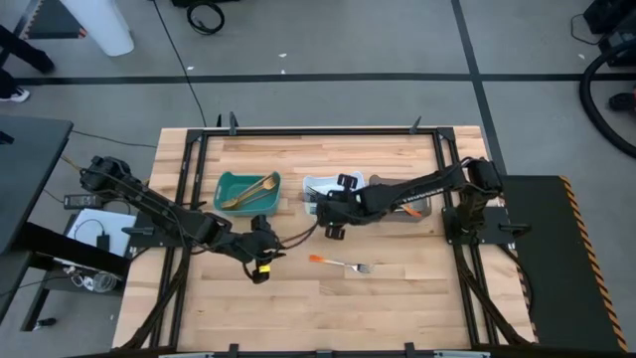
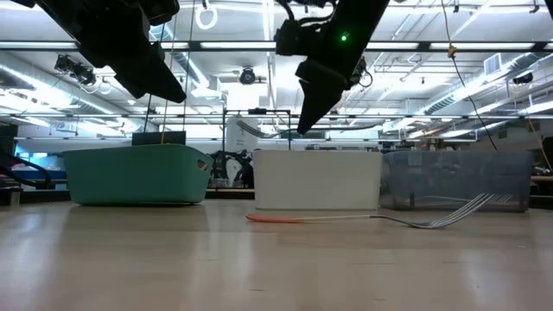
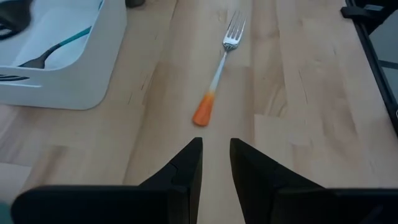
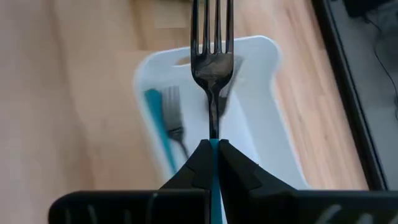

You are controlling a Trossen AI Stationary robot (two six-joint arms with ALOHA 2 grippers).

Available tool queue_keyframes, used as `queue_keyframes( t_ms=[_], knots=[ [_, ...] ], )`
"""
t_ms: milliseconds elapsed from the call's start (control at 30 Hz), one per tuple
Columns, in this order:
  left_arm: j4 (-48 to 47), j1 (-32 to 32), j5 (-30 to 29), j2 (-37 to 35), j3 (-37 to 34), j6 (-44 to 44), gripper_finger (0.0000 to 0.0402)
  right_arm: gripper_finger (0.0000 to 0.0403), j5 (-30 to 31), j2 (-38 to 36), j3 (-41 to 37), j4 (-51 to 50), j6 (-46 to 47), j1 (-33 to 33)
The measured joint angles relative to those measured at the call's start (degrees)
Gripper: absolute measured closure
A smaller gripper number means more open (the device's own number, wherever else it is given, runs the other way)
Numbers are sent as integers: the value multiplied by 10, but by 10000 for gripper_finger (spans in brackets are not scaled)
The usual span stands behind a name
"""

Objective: Sort silverware by color (type)
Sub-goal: Put the blue fork into the white bin

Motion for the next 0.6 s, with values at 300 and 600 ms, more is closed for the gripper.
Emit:
queue_keyframes(
  t_ms=[300,600],
  knots=[
    [0,0,-19,0,0,-1,313,386,28,0,-10,13,13,-56],
    [0,-17,-20,0,0,-5,313,386,0,0,-52,47,2,-76]
  ],
)
